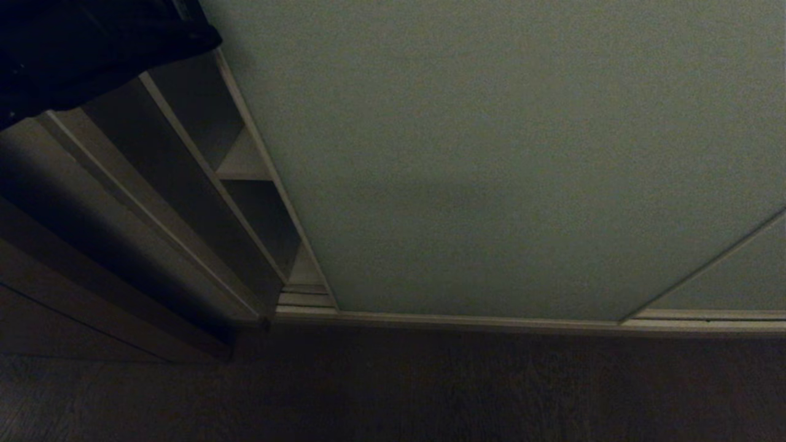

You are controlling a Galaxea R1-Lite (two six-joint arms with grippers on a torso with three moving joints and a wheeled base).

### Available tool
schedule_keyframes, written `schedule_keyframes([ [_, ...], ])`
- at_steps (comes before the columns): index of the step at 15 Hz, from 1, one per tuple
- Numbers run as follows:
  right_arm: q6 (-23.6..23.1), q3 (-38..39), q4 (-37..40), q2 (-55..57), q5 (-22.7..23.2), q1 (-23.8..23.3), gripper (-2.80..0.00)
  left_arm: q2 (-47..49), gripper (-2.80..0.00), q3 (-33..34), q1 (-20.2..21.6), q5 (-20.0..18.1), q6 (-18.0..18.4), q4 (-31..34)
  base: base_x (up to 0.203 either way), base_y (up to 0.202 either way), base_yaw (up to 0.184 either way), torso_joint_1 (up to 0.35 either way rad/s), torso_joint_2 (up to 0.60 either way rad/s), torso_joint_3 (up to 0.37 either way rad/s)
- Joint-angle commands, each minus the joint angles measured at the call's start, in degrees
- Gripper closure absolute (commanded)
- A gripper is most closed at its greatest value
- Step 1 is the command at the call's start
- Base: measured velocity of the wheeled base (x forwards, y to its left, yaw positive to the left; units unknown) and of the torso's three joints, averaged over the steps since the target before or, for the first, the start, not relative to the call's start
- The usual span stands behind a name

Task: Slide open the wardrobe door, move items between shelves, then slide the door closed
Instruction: Open the door

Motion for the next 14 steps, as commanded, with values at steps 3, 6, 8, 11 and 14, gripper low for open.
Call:
schedule_keyframes([
  [3,-0.05,0.0,0.01,-0.01,0.03,0.02,0.0,3.2,0.0,0.52,-6.66,0.11,0.0,-1.1,0.0,0.0,0.0,0.0,0.0,0.0],
  [6,-0.05,0.0,0.01,-0.01,0.03,0.02,0.0,5.73,0.0,-0.18,-11.5,0.32,0.0,-2.55,0.0,0.0,0.0,0.0,0.0,0.0],
  [8,-0.05,0.0,0.01,-0.01,0.03,0.02,0.0,8.33,0.0,-2.04,-14.92,0.33,0.04,-2.57,0.0,0.0,0.0,0.0,0.0,0.0],
  [11,-0.05,0.0,0.01,-0.01,0.03,0.02,0.0,9.55,0.0,-4.35,-17.09,2.72,0.46,-2.33,0.0,0.0,0.0,0.0,0.0,0.0],
  [14,-0.05,0.0,0.01,-0.01,0.03,0.02,0.0,8.33,0.0,-4.25,-15.34,5.58,1.08,-1.74,0.0,0.0,0.0,0.0,0.0,0.0],
])
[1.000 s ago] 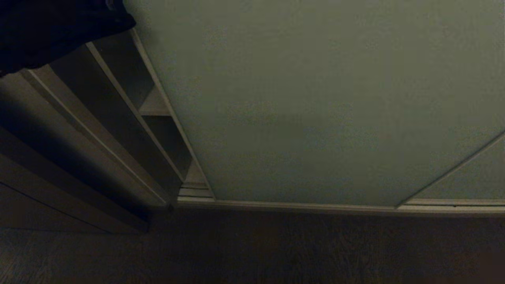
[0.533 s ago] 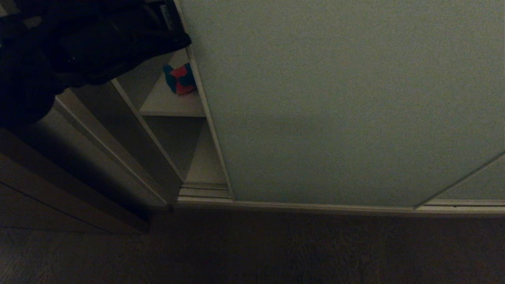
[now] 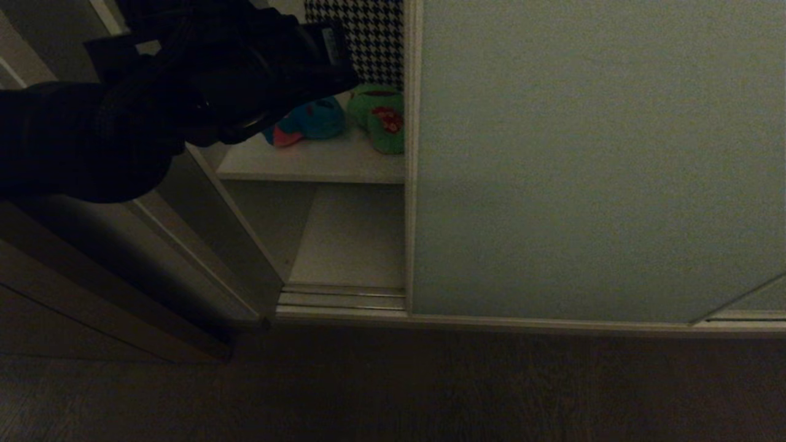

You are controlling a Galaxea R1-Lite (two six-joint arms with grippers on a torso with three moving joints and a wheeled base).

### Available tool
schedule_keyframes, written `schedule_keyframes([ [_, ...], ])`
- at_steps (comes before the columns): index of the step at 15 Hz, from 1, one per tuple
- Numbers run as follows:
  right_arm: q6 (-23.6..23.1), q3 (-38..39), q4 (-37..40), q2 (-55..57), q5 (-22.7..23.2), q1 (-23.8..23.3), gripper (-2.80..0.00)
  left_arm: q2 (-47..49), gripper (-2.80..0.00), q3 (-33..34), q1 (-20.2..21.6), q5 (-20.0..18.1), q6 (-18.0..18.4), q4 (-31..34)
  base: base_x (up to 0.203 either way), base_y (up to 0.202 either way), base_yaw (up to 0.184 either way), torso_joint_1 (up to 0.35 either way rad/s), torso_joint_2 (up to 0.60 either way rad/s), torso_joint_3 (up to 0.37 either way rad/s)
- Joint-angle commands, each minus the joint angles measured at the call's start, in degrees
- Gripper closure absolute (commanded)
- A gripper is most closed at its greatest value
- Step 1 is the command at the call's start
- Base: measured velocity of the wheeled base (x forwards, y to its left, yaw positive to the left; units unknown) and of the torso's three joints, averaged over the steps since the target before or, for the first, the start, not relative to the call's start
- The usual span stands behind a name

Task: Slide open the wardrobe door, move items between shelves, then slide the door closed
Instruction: Open the door

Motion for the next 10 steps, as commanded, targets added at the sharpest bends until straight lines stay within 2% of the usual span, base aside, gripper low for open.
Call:
schedule_keyframes([
  [1,-0.02,0.0,-0.01,-0.01,0.04,0.02,0.0,-1.87,0.0,0.96,3.52,1.37,0.29,1.23,0.0,0.0,0.0,0.0,0.0,0.0],
  [3,-0.02,0.0,-0.01,-0.01,0.04,0.02,0.0,-7.1,0.0,5.14,9.19,2.08,0.43,8.16,0.0,0.0,0.0,0.0,0.0,0.0],
  [5,-0.02,0.0,-0.01,-0.01,0.04,0.02,0.0,-14.45,0.0,13.03,12.9,2.19,0.49,12.4,0.0,0.0,0.0,0.0,0.0,0.0],
  [10,-0.02,0.0,-0.01,-0.01,0.04,0.02,0.0,-43.3,0.0,43.87,16.53,1.12,0.35,16.96,0.0,0.0,0.0,0.0,0.0,0.0],
])
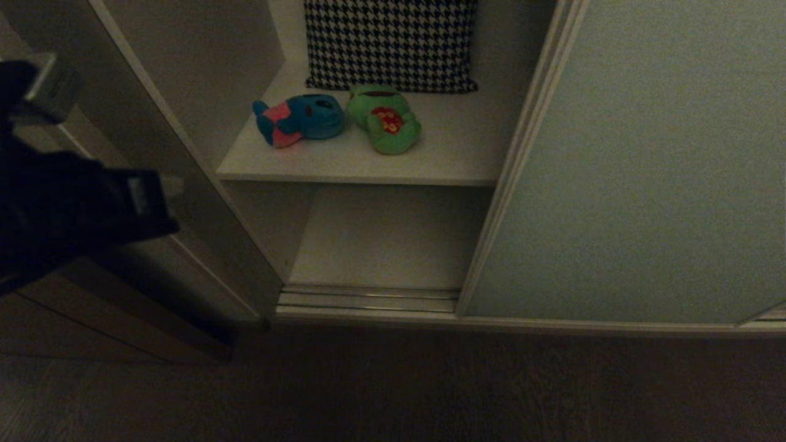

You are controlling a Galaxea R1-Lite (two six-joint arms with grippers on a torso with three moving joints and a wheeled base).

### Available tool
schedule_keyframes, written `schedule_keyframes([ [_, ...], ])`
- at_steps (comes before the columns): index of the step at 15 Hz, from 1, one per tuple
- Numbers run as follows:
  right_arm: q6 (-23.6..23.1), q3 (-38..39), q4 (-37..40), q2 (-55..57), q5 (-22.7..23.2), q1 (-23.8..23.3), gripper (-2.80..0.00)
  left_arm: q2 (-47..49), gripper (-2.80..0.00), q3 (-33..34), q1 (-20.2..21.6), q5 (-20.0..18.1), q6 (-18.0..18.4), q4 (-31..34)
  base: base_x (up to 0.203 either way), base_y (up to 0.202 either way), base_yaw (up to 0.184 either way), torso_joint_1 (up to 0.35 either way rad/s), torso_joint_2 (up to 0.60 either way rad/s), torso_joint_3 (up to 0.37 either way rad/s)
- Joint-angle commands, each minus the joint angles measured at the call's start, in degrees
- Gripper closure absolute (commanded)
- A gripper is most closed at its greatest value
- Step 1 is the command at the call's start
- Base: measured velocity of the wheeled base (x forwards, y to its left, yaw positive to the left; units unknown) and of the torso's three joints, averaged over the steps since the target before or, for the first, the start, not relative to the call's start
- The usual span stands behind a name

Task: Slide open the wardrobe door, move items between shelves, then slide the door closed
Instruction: Open the door

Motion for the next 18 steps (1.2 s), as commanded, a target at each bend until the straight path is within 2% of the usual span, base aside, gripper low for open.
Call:
schedule_keyframes([
  [1,-0.05,0.0,-0.01,-0.01,0.03,0.04,0.0,-18.36,0.0,11.4,2.8,-1.79,0.01,1.81,0.0,0.0,0.0,0.0,0.0,0.0],
  [3,-0.05,0.0,-0.01,-0.01,0.03,0.04,0.0,-30.7,0.0,21.89,6.95,-6.82,-0.05,4.0,0.0,0.0,0.0,0.0,0.0,0.0],
  [5,-0.05,0.0,-0.01,-0.01,0.03,0.04,0.0,-42.42,0.0,31.57,9.65,-10.29,0.03,5.39,0.0,0.0,0.0,0.0,0.0,0.0],
  [10,-0.05,0.0,-0.01,-0.01,0.03,0.04,0.0,-64.45,0.0,46.1,13.57,-15.31,1.32,11.3,0.0,0.0,0.0,0.0,0.0,0.0],
  [12,-0.05,0.0,-0.01,-0.01,0.03,0.04,0.0,-68.22,0.0,49.13,14.23,-15.96,0.28,11.98,0.0,0.0,0.0,0.0,0.0,0.0],
  [14,-0.05,0.0,-0.01,-0.01,0.03,0.04,0.0,-68.2,0.0,50.93,14.29,-12.93,-0.01,7.21,0.0,0.0,0.0,0.0,0.0,0.0],
  [15,-0.05,0.0,-0.01,-0.01,0.03,0.04,0.0,-68.07,0.0,51.12,14.28,-12.7,-0.16,7.0,0.0,0.0,0.0,0.0,0.0,0.0],
  [16,-0.05,0.0,-0.01,-0.01,0.03,0.04,0.0,-68.08,0.0,51.58,14.28,-12.08,1.34,6.46,0.0,0.0,0.0,0.0,0.0,0.0],
  [17,-0.05,0.0,-0.01,-0.01,0.03,0.04,0.0,-68.12,0.0,51.97,14.28,-10.66,5.4,6.19,0.0,0.0,0.0,0.0,0.0,0.0],
  [18,-0.05,0.0,-0.01,-0.01,0.03,0.04,0.0,-68.14,0.0,52.11,14.28,-10.39,7.33,8.23,0.0,0.0,0.0,0.0,0.0,0.0],
])
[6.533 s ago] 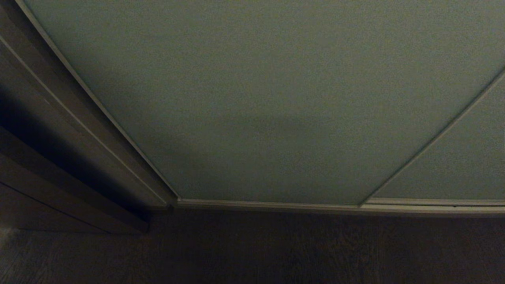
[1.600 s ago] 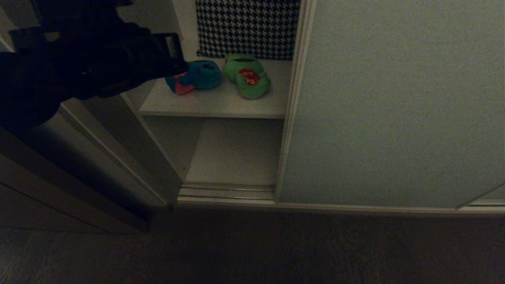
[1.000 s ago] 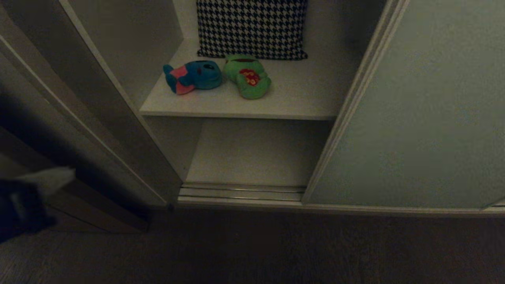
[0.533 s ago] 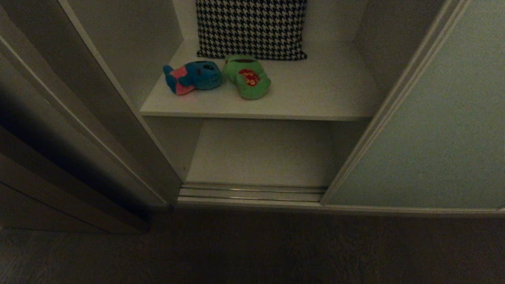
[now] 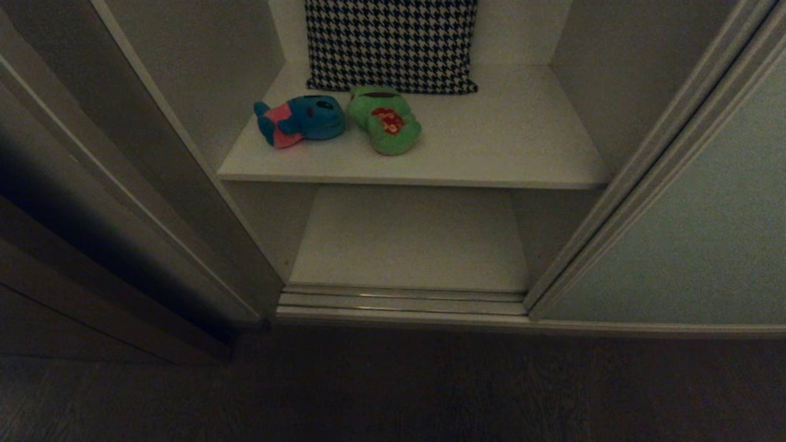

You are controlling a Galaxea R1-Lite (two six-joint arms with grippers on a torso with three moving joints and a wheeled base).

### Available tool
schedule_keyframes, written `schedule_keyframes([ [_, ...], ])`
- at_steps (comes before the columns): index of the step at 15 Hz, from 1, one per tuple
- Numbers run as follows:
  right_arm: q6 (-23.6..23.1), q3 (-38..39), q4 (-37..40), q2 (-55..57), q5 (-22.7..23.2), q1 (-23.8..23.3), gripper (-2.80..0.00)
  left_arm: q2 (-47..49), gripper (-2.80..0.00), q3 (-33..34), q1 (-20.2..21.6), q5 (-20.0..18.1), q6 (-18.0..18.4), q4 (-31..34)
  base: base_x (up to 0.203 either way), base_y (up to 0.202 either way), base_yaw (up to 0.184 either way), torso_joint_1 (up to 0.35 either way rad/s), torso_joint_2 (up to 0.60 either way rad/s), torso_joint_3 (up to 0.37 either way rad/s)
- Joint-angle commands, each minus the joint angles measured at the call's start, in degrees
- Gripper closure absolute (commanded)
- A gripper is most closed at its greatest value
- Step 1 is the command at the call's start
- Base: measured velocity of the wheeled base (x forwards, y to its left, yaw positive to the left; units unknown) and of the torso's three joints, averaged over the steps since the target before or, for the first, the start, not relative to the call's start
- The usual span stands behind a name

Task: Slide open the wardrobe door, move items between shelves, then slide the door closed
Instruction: Open the door

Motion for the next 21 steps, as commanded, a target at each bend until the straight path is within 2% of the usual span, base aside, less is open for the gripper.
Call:
schedule_keyframes([
  [1,-0.04,0.0,-0.01,-0.01,0.03,0.02,0.0,-0.21,0.0,-0.18,0.0,0.13,0.03,4.15,0.0,0.0,0.0,0.0,0.0,0.0],
  [11,-0.04,0.0,-0.01,-0.01,0.03,0.02,0.0,-0.08,0.0,-0.52,0.09,0.52,-0.81,1.8,0.0,0.0,0.0,0.0,0.0,0.0],
  [13,-0.04,0.0,-0.01,-0.01,0.03,0.02,0.0,1.34,0.0,-7.67,0.09,0.37,-1.06,2.13,0.0,0.0,0.0,0.0,0.0,0.0],
  [16,-0.04,0.0,-0.01,-0.01,0.03,0.02,0.0,13.45,0.0,-19.04,0.09,-0.68,-1.05,1.82,0.0,0.0,0.0,0.0,0.0,0.0],
  [19,-0.04,0.0,-0.01,-0.01,0.03,0.02,0.0,33.19,0.0,-34.06,-0.06,-1.55,-0.86,0.38,0.0,0.0,0.0,0.0,0.0,0.0],
  [21,-0.04,0.0,-0.01,-0.01,0.03,0.02,0.0,49.46,0.0,-46.39,-0.13,-2.27,-0.91,-1.43,0.0,0.0,0.0,0.0,0.0,0.0],
])
